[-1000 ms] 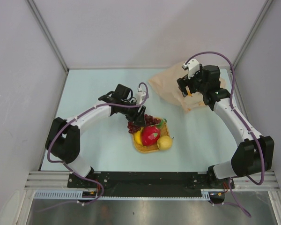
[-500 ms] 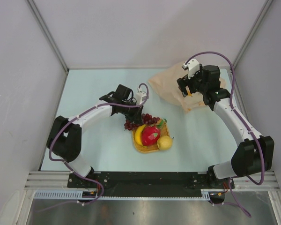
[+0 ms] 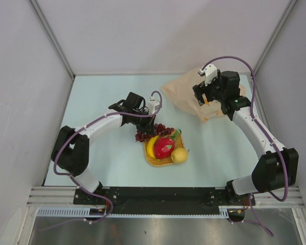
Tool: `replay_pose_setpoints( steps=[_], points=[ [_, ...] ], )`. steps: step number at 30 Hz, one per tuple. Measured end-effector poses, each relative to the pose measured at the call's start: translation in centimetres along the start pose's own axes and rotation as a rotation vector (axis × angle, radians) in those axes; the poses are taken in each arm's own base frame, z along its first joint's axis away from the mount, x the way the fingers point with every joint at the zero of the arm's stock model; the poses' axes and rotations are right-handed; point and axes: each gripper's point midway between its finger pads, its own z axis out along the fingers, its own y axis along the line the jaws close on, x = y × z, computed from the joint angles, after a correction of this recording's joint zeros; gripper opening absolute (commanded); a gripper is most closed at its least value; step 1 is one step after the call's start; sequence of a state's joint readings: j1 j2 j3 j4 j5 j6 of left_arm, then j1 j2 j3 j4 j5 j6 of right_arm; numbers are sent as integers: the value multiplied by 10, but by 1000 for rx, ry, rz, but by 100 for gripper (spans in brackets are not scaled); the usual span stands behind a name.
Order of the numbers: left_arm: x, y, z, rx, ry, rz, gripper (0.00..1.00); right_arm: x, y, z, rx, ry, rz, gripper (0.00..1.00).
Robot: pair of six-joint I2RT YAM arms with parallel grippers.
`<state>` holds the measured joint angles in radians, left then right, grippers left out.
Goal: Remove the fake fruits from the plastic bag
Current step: Place the fake fruit on the plate, then adjust the fake fruit on the plate.
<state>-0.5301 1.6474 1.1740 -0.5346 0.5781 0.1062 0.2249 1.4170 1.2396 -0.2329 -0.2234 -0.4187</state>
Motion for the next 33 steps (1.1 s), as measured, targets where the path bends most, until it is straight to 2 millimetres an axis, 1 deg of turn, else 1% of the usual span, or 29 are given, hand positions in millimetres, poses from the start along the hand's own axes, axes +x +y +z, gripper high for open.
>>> replay_pose_setpoints(
  steps=[3, 4, 6, 7, 8, 9, 10, 11, 13, 14, 15, 18, 20, 22, 24, 26, 29, 32, 33],
  points=[
    [1, 0, 0, 1, 2, -1, 0, 0, 0, 0, 0, 0, 0, 91],
    [0, -1, -1, 2, 3, -2, 5, 0, 0, 0, 0, 0, 0, 91],
    [-3, -2, -4, 2, 4, 6, 11, 0, 0, 0, 0, 0, 0, 91],
    [-6, -3, -6, 2, 0, 13, 26, 0, 0, 0, 0, 0, 0, 91],
    [-11, -4, -9, 3, -9, 26, 33, 0, 0, 0, 0, 0, 0, 91],
    [-17, -5, -13, 5, -23, 47, 38, 0, 0, 0, 0, 0, 0, 91],
    [-24, -7, -18, 5, -41, 67, 48, 0, 0, 0, 1, 0, 0, 91],
    [-32, -10, -24, 8, -61, 87, 54, 0, 0, 0, 1, 0, 0, 91],
    [-45, -15, -37, 6, -102, 126, 64, 0, -1, 0, 2, 0, 1, 91],
    [-51, -16, -43, 0, -121, 143, 66, 0, -1, 0, 2, 1, 1, 91],
    [-55, -16, -48, -10, -138, 157, 73, 0, -1, 0, 2, 1, 1, 91],
    [-58, -6, -58, -63, -154, 170, 80, 1, -2, 0, 3, 1, 1, 91],
    [-54, 7, -58, -107, -147, 161, 82, 1, -2, 0, 3, 1, 2, 91],
    [-41, 24, -56, -149, -119, 135, 84, 1, -2, 0, 4, 1, 2, 91],
    [-30, 39, -51, -176, -85, 112, 84, 1, -1, 0, 2, 0, 2, 91],
    [-21, 49, -44, -186, -54, 90, 84, 0, -1, 0, 1, 0, 2, 92],
    [-12, 55, -33, -168, -16, 73, 82, 1, -1, 0, 1, 0, 2, 91],
    [-1, 57, -22, -139, 26, 50, 79, 1, -1, 0, 1, 0, 2, 92],
    [2, 57, -19, -129, 39, 41, 77, 1, -1, 0, 1, 1, 2, 92]
  ],
)
